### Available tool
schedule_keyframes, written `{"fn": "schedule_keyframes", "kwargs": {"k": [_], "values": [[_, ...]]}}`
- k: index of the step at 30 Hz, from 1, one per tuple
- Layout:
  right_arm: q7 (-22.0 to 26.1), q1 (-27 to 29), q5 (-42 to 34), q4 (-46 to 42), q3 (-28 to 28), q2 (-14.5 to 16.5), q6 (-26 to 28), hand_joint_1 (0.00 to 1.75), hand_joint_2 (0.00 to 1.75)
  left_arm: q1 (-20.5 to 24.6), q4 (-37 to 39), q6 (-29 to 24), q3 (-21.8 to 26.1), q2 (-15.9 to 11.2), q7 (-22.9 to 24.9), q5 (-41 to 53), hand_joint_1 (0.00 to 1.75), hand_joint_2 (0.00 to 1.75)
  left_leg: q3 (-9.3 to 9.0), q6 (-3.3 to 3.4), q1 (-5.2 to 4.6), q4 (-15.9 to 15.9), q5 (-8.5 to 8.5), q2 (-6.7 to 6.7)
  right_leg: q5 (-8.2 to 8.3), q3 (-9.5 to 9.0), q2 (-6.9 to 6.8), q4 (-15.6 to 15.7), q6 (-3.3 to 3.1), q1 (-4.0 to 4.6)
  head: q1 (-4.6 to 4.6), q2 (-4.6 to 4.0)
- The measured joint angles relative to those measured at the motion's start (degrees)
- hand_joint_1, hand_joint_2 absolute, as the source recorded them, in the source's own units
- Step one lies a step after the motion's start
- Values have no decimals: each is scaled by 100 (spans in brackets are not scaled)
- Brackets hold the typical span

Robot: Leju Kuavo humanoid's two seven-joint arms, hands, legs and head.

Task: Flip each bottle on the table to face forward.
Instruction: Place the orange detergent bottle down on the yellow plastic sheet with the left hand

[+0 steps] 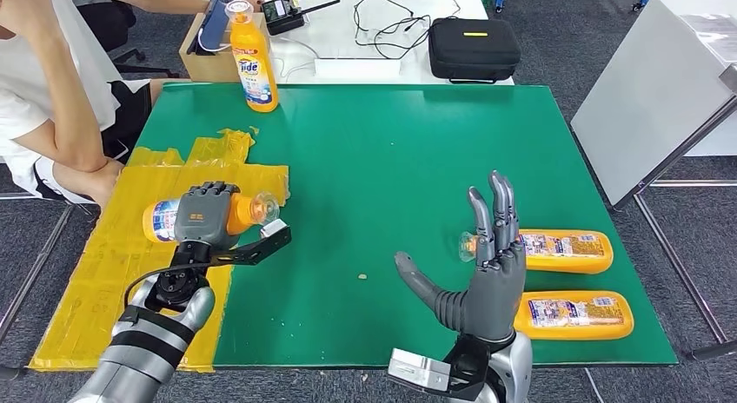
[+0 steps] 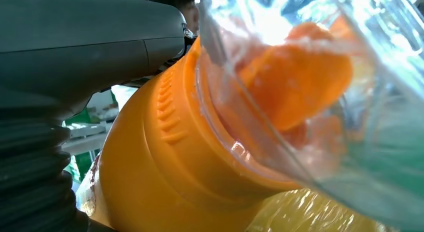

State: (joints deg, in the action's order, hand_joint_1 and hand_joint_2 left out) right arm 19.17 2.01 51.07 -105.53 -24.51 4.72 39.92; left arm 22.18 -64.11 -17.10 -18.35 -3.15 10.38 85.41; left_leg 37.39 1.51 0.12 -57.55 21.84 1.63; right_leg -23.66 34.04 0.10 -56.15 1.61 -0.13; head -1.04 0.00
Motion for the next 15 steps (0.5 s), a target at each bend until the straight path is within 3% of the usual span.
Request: {"fn": "schedule_keyframes", "kwargs": {"k": [7,11,15], "values": [[296,37,-170,-110,139,48,-1,0,175,444,965,336,-28,-30,419,245,175,175,3,-1,0,1,1,-1,-1,1,0,0,-1,1,0,0],[347,50,-201,-120,165,80,-1,0,175,645,1513,167,-29,-30,644,362,175,175,2,-1,0,1,1,-4,-1,1,1,0,-1,1,1,0],[400,64,-224,-120,173,108,-1,0,175,725,1887,39,-24,-28,520,236,175,175,0,-1,0,1,0,-4,-1,0,1,-1,-1,2,0,0]]}}
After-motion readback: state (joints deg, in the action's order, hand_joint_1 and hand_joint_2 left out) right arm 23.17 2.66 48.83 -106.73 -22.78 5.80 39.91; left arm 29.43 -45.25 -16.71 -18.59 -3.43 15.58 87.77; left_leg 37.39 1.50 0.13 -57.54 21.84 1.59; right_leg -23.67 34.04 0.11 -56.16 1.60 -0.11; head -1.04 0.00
